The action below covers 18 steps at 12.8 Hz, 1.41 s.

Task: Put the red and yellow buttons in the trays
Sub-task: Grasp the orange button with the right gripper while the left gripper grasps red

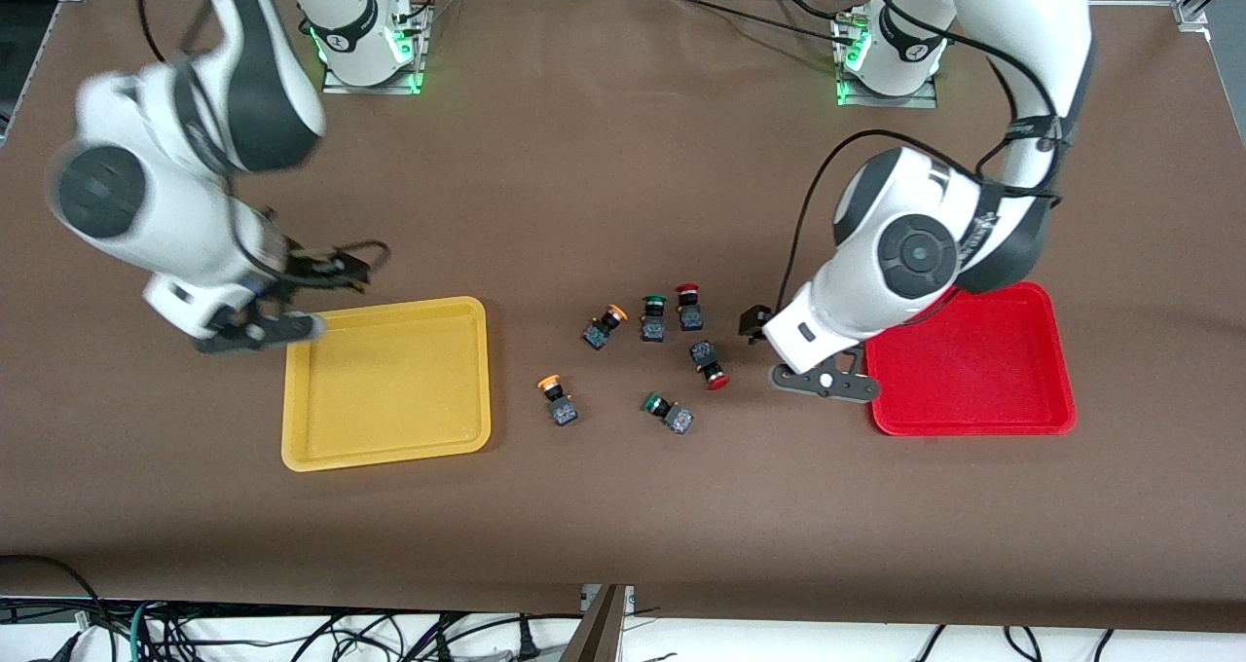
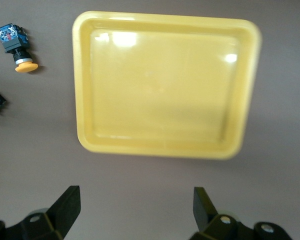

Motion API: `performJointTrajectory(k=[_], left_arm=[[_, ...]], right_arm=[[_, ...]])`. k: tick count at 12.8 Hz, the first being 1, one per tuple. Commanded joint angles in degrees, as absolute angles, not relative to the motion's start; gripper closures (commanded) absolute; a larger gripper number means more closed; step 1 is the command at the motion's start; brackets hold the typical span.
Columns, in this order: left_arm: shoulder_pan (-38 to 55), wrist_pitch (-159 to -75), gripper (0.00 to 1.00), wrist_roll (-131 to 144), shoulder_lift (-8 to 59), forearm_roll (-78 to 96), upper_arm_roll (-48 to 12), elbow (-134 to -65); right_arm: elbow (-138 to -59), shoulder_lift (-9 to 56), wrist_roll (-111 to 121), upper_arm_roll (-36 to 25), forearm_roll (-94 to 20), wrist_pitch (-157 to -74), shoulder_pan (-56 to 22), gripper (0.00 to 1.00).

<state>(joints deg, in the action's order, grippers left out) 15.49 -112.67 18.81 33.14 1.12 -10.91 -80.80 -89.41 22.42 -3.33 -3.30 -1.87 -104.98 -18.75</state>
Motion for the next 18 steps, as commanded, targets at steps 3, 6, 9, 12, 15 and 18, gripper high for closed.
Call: performJointTrajectory(k=[3,6,9,12,15,18], left_arm=[[19.2,-117.0,0.00,28.5,36.2,0.7,-10.3,-84.1],[20.2,-129.1,0.00,30.1,36.0,0.8,-10.4,-91.8],[23.4,-130.9,0.00,35.3,36.3,0.3,-10.0,-94.6],[23.6,-135.5,0.00,40.1,36.3,-2.7,-10.2,-98.3],[25.0,-137.4,0.00,41.5,36.4,-3.9,-10.0,-99.8],[25.4,-140.1,0.00,43.1,37.4,-4.0,-10.1,-100.7]], right_arm=[[-85.2,34.8,-5.5,-2.6,-2.9,-122.0,-26.5,0.00],[-77.9,44.1,-7.0,-2.7,-6.0,-127.1,-29.4,0.00],[-75.2,50.3,-8.3,-2.6,-7.1,-134.4,-30.5,0.00],[-73.0,53.0,-12.6,-1.1,-7.1,-137.1,-30.8,0.00],[-72.9,55.2,-13.3,-1.1,-7.1,-141.4,-31.5,0.01],[-73.3,55.5,-13.0,-1.1,-7.2,-141.9,-31.5,0.26]])
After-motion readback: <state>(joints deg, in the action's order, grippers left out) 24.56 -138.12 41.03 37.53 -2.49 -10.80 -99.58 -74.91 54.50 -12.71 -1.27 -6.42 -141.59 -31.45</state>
